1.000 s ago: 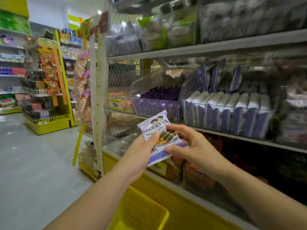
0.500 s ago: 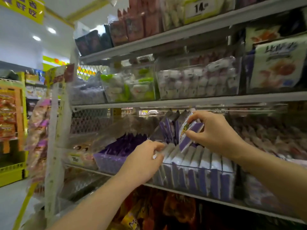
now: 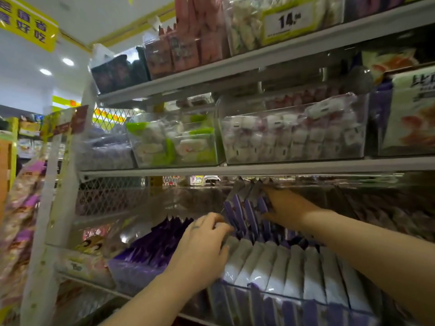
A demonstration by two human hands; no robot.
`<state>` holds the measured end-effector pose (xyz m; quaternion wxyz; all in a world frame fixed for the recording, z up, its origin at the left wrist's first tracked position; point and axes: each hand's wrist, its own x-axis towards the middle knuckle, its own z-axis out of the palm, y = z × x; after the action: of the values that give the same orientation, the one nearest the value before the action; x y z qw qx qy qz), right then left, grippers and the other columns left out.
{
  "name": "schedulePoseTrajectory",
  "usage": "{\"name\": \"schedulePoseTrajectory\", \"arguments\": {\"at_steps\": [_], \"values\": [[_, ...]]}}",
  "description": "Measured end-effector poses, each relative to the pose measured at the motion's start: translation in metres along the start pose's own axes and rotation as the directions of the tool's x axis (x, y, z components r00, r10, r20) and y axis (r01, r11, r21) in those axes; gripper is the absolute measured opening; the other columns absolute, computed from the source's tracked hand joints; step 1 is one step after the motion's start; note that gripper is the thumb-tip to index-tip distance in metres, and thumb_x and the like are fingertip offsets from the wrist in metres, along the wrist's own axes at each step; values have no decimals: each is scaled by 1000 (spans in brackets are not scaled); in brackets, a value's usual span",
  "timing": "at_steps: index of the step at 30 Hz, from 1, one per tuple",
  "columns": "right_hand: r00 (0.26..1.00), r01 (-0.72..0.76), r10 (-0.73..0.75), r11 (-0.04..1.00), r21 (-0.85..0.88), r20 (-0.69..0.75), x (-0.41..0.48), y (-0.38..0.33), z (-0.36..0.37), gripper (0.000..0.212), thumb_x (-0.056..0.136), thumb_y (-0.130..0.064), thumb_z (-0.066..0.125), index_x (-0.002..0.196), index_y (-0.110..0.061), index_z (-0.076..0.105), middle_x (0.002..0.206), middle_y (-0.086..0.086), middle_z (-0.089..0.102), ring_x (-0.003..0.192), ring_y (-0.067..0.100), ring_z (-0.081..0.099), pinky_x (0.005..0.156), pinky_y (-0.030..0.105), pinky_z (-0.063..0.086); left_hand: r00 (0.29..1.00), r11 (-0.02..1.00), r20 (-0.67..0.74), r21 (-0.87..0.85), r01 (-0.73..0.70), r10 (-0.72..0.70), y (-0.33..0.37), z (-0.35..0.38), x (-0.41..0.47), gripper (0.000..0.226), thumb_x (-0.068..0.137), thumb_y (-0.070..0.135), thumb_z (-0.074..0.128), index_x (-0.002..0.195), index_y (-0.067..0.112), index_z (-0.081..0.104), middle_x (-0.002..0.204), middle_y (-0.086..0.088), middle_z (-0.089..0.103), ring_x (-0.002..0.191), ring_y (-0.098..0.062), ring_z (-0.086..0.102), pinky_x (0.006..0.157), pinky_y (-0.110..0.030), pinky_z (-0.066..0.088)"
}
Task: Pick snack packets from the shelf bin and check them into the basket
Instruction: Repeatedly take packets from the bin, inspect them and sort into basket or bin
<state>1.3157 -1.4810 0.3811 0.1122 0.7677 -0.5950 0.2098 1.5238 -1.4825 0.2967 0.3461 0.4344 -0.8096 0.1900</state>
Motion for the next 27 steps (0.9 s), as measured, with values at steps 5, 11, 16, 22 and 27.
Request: {"name": "schedulePoseTrajectory", "arguments": {"at_steps": [5, 11, 16, 22, 27], "values": [[993, 25, -13, 995, -93, 120, 10, 12, -3, 65, 88, -42, 62, 144, -24, 35, 140, 3, 49, 122, 23, 51, 102, 35, 43, 999, 997, 32, 75, 13, -16, 6, -1, 47, 64, 93, 30, 50, 150, 29, 21, 157, -1, 19, 139, -26, 32, 113, -37, 28], [994, 80, -76, 995, -52, 82, 15, 23, 2, 76, 85, -44, 64, 149, -34, 23, 151, -3, 36, 132, 21, 42, 108, 31, 38, 951, 988, 271, 9, 153, -150, 8, 13, 93, 64, 96, 16, 53, 150, 25, 20, 137, -13, 50, 120, -33, 54, 98, -42, 46], [988, 120, -112, 991, -65, 109, 16, 30, 2, 78, 86, -49, 62, 150, -36, 18, 153, -4, 32, 134, 20, 39, 110, 33, 36, 958, 967, 244, -165, 194, -151, -4, 17, 111, 49, 95, 12, 52, 140, 28, 44, 136, -7, 55, 123, -26, 53, 103, -34, 42], [985, 156, -151, 986, -53, 88, 16, 33, 0, 80, 86, -48, 63, 150, -33, 18, 153, -5, 33, 133, 19, 40, 110, 33, 37, 987, 939, 80, -304, 161, -143, -9, 24, 117, 47, 94, 1, 48, 131, 27, 59, 129, -2, 63, 122, -19, 56, 91, -14, 37], [981, 182, -180, 983, -33, 75, 14, 36, 0, 77, 85, -50, 63, 148, -32, 23, 145, -6, 41, 124, 15, 47, 102, 26, 40, 987, 954, 56, -254, 161, -151, -26, 16, 122, 40, 95, -1, 51, 133, 12, 58, 136, -10, 58, 126, -24, 51, 76, 6, 21]]}}
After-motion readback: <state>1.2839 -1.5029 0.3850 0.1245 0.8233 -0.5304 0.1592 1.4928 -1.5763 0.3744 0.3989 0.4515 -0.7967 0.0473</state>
